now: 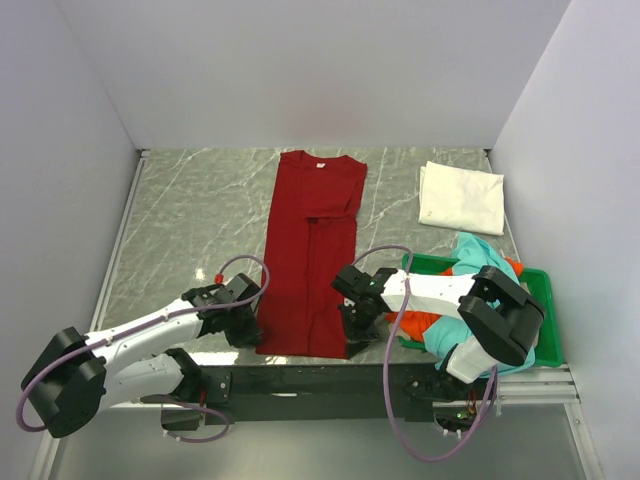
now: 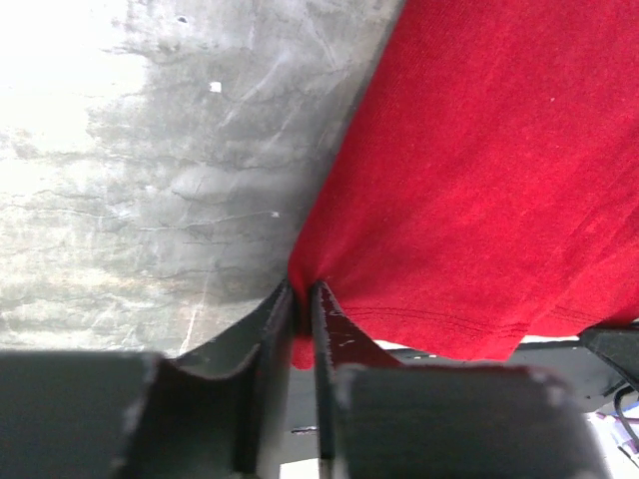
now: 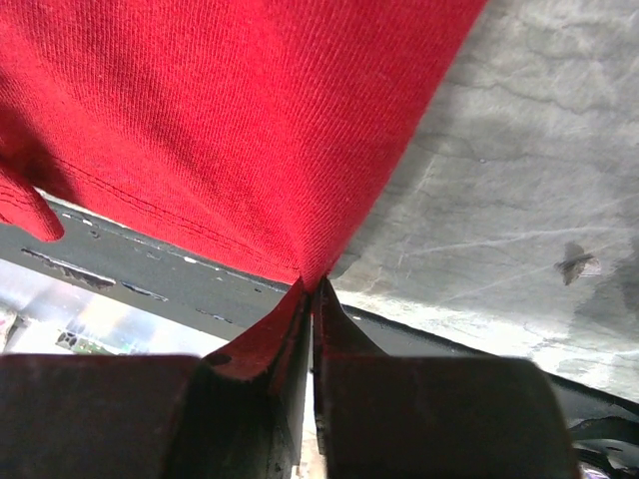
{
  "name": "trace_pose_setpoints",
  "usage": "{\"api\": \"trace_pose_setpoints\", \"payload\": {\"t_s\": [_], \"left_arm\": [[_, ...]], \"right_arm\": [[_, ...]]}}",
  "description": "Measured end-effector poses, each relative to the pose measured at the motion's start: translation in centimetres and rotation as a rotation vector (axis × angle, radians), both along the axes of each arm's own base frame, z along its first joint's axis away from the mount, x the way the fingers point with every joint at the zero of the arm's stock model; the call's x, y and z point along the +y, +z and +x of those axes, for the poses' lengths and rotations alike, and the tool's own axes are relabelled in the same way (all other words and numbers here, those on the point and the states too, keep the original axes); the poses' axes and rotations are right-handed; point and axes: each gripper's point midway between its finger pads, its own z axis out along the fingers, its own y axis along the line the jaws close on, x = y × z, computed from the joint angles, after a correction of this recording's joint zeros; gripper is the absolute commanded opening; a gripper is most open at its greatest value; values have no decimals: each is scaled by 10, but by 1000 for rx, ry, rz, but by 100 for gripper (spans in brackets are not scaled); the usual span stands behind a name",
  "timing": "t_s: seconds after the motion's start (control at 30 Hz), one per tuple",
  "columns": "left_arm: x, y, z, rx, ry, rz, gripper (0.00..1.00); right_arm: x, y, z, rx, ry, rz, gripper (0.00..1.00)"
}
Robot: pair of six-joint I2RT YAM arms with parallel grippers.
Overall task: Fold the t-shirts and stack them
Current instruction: Fold the tshirt
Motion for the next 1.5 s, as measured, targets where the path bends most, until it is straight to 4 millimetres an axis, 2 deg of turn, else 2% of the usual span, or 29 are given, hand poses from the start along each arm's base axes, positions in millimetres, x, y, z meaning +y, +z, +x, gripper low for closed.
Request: {"api": "trace_pose_setpoints", "payload": {"t_s": [0.07, 0.17, 0.6, 0.97, 1.17, 1.5], "left_arm": [[-1, 0, 0, 1, -3, -4, 9], [-3, 0, 0, 4, -7, -11, 1], [-3, 3, -2, 16, -10, -8, 0], [-18, 43, 21, -58, -27, -41, 0], [-20, 61, 42, -116, -13, -38, 0], [-16, 69, 85, -159, -8, -7, 0]], "right_arm": [[0, 0, 0, 0, 0, -1, 1], [0, 0, -1, 1, 0, -3, 0], [-12, 5, -3, -7, -5, -42, 0], [-14, 30, 6, -57, -13, -65, 0], [-14, 44, 23, -98, -39, -79, 0], [-12, 72, 78, -205, -116, -71, 0]]}}
